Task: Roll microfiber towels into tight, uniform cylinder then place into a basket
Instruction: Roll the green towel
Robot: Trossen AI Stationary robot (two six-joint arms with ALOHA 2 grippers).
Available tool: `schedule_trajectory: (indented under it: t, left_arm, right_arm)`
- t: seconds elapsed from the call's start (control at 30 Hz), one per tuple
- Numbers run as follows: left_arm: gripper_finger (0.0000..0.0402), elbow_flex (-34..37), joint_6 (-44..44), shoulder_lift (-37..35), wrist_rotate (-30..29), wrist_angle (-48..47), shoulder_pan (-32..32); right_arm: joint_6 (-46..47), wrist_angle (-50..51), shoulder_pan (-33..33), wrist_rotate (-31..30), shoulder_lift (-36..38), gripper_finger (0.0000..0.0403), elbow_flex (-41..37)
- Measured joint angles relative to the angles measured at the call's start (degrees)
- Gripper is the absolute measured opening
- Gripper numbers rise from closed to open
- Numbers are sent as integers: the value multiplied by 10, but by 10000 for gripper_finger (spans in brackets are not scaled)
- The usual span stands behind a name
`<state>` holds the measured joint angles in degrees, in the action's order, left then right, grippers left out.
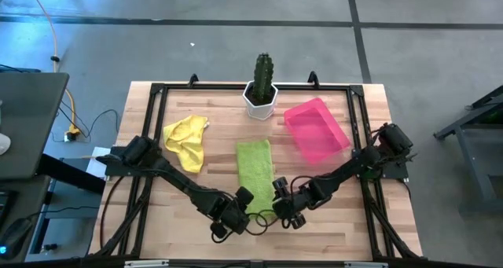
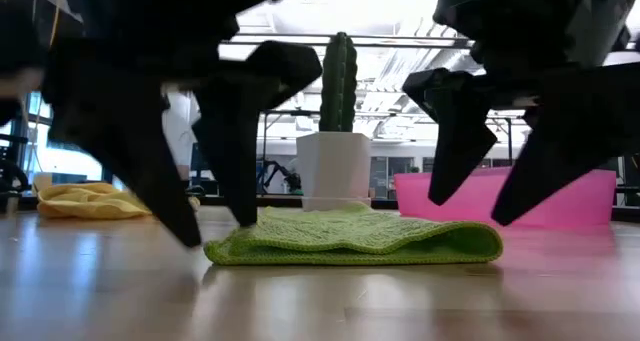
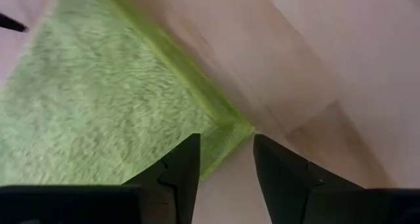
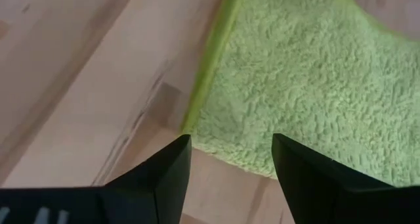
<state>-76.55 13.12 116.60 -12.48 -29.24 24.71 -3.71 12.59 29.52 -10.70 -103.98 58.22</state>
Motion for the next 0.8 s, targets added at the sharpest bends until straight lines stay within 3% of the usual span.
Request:
schedule_trajectory:
  t: [0.3, 0.53, 0.8]
  left_arm:
    - [131, -3, 19, 21, -25, 5, 1]
    - [131, -2, -43, 23, -19, 5, -1]
    - [105, -1, -161, 23, -3, 3, -6]
  right_arm:
    - [-3, -6, 7, -1, -27, 206, 0]
    - [8, -25, 7, -5, -44, 202, 2]
    - [86, -26, 9, -1, -46, 127, 2]
